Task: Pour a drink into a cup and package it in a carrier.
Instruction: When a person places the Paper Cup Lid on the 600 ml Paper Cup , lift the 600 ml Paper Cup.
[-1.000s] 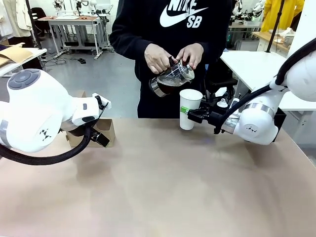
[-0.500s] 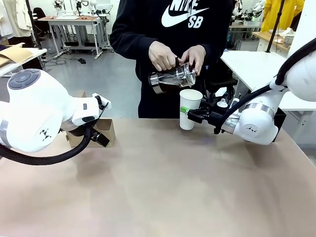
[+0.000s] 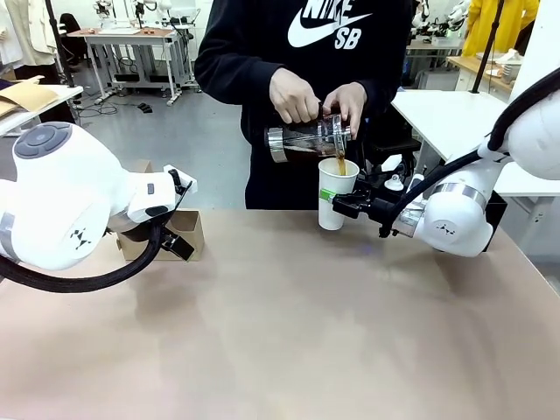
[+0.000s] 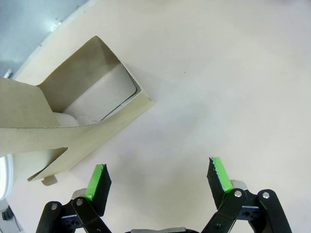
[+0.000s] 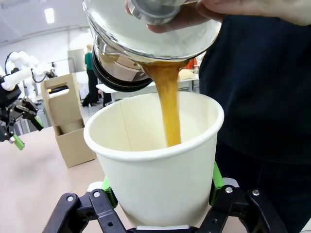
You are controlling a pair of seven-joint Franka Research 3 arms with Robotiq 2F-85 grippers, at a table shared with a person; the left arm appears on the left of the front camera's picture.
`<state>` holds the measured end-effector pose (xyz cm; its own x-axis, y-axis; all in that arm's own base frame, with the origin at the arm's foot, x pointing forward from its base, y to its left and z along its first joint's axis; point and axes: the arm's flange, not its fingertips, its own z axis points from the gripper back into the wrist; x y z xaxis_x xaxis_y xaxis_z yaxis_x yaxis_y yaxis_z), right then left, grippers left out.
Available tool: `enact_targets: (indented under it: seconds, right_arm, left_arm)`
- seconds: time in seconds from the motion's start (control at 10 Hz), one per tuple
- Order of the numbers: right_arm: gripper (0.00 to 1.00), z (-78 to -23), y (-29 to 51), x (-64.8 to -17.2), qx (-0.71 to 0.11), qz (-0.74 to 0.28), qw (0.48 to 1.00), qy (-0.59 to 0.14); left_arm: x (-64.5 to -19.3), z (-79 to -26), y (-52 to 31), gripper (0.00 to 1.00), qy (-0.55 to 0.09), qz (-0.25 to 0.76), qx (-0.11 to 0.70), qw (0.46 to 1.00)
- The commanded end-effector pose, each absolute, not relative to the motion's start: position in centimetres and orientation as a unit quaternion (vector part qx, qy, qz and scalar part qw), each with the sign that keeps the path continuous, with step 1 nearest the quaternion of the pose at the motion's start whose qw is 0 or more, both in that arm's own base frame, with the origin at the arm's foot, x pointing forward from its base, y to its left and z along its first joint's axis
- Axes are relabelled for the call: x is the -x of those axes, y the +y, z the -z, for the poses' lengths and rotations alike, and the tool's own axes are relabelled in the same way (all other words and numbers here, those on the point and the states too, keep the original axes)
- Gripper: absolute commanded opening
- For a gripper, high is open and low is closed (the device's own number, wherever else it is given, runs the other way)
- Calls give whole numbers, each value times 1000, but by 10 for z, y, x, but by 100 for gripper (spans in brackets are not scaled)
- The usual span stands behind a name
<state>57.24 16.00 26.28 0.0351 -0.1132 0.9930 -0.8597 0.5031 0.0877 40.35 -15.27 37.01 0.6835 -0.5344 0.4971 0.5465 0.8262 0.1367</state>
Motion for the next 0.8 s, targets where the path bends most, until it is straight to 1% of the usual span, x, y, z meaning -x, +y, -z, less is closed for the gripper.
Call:
enact_targets:
  seconds: [0.0,0.7]
  right_arm:
    - [81,-265,162,-572,-391,-305,604,-624]
    - [81,-265,162,-572,-391,-305,604,-624]
  left_arm:
    - [-403,-370,-152,100,-268,294,12,918]
    - [-403,-370,-152,100,-268,294,12,918]
